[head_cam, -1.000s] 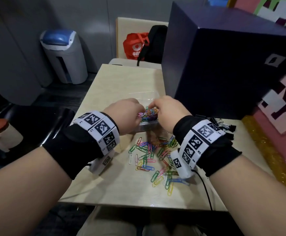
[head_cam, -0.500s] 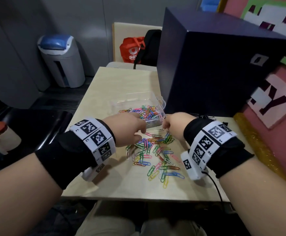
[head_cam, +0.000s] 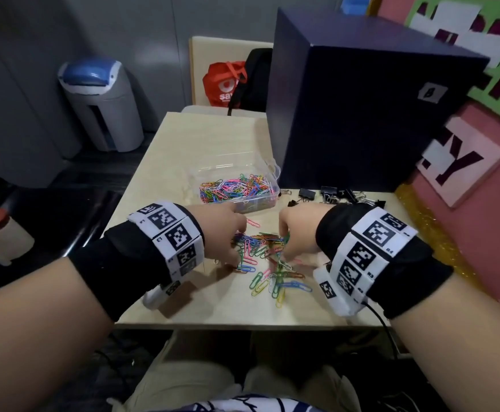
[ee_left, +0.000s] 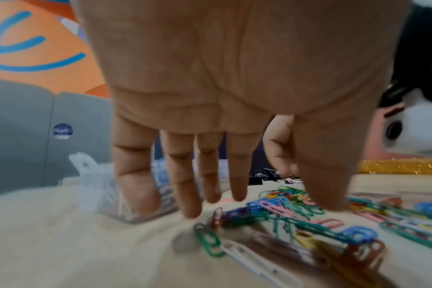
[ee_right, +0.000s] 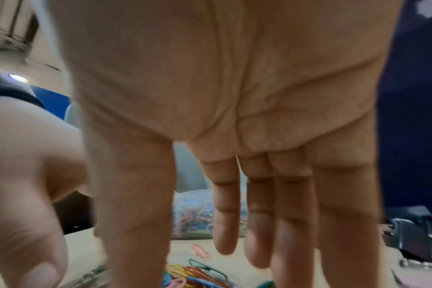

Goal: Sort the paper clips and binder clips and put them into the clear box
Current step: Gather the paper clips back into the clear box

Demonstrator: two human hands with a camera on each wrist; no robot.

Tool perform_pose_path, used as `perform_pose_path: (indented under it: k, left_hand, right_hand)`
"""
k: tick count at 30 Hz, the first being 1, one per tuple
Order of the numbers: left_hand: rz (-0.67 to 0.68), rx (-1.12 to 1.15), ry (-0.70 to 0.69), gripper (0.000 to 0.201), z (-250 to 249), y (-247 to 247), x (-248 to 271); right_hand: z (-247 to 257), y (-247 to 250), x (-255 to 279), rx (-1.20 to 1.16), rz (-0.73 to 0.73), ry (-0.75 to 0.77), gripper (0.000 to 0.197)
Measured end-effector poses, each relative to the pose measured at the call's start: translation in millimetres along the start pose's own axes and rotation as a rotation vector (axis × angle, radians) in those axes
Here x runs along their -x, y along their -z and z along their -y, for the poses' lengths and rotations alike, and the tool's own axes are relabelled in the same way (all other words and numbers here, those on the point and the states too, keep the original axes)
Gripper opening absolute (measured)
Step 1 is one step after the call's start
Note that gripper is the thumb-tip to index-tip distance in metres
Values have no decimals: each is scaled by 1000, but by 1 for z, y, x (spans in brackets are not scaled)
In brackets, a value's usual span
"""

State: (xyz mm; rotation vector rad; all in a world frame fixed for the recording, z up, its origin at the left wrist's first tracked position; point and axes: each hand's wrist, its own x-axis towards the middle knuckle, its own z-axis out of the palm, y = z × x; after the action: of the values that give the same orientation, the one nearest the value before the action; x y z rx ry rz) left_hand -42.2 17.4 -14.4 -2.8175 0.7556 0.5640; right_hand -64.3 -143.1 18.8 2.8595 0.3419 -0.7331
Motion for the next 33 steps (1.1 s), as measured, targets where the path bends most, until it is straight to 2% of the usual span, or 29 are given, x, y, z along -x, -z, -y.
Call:
perform_pose_path:
  k: [1,3,5,8,12,15,19,22,27,31,33]
  left_hand:
    - [26,-38,33,68,0,1,2]
    - [86,-92,94,80,-2,3,6]
    - [125,-85,119,81,-6,4,7]
    - [125,-52,109,75,-13,4,7]
    - [58,-27,64,63,-22,5,5]
    - [-20,22,61,72,-25,1,6]
    - [-29,12,27,86,-36,-7,8]
    - [-45,-2,35,83,-41,-8,4]
    - [-73,21,123,82,-31,0,-5]
    - [-70,12,120,79,-20,6,-3]
    - [-32,-14,110,81,-15,9,1]
  right_hand:
    - [1,-1,4,18,66,-14,45]
    - [7,-7,7,80,199,-22,35]
    - [14,-13,6,181,284,-20,27]
    - [19,-16,4,251,258,-19,17]
    - [18,-12,-2,203,130,-25,32]
    - [13,-8,-3,118,99,-38,28]
    - [11,-8,4,30,228,-28,38]
    - [21,-16,5,-9,305,5,33]
    - [18,-14,-6,9,151,-50,44]
    - [4,-5,-9,38,40,-83,39]
    - [-3,-5,-8,10,15,-103,60]
